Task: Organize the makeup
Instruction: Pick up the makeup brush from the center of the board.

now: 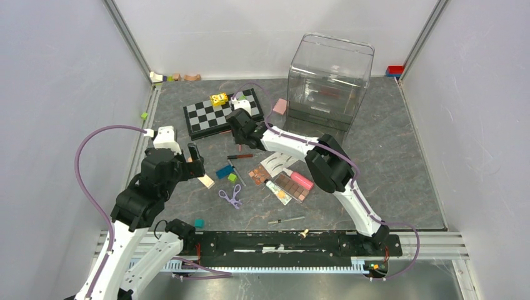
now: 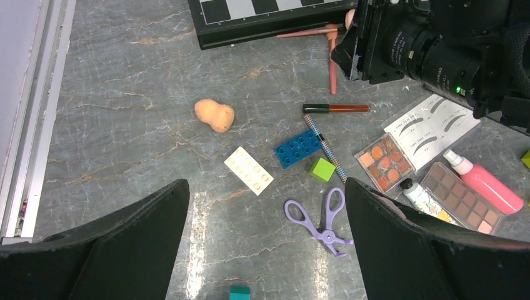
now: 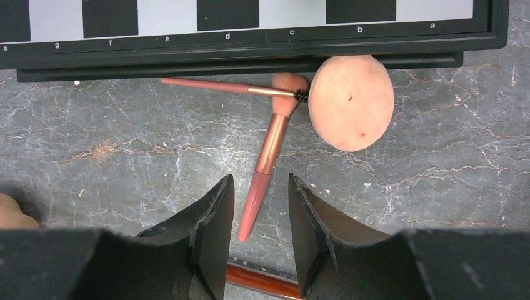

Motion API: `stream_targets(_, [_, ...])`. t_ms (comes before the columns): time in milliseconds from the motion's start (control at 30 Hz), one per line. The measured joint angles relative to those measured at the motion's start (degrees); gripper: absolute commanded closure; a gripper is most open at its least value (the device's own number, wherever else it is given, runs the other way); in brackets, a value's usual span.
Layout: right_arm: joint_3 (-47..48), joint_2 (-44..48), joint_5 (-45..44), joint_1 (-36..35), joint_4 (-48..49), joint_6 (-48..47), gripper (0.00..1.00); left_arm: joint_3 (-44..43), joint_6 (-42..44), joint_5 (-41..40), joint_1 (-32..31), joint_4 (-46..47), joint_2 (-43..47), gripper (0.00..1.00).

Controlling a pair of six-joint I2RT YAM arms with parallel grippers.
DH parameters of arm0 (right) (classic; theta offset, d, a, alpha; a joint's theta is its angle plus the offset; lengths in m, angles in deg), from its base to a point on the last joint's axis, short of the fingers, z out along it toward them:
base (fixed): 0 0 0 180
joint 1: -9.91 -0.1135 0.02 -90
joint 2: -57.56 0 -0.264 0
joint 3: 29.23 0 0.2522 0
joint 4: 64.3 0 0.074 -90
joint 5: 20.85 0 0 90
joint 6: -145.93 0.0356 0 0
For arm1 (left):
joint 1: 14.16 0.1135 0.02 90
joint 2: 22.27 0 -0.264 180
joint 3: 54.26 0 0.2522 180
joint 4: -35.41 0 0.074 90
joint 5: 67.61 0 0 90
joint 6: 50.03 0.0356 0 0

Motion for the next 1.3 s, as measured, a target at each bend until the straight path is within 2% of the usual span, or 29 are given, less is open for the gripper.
stream_targets(267, [2.60,-2.51,0.02,-0.07,0.04,0.00,0.56,0.02,0.00,0.00,0.00,0.00,0.00,0.00])
stream_targets(433, [2.95,-5.14,-0.35,-0.07,0.13,-0.44,0.60,0.04,0.00,0.00,0.02,0.00,0.00,0.00])
stream_targets(833, [-1.66,-3.48,-1.92,-0.26,4.70,-2.89,1.00,0.07,0.00,0.00,0.00,0.00,0.00,0.00])
stream_targets(1133, [-16.90,6.51,-1.95,-0.33,8.15,-8.33,1.00,0.15,0.00,0.00,0.02,0.00,0.00,0.00])
stream_targets(1300, [-22.32,14.03,-1.36,-0.31,8.22,-12.96,1.00,0.15,0.00,0.00,0.00,0.00,-0.02,0.00])
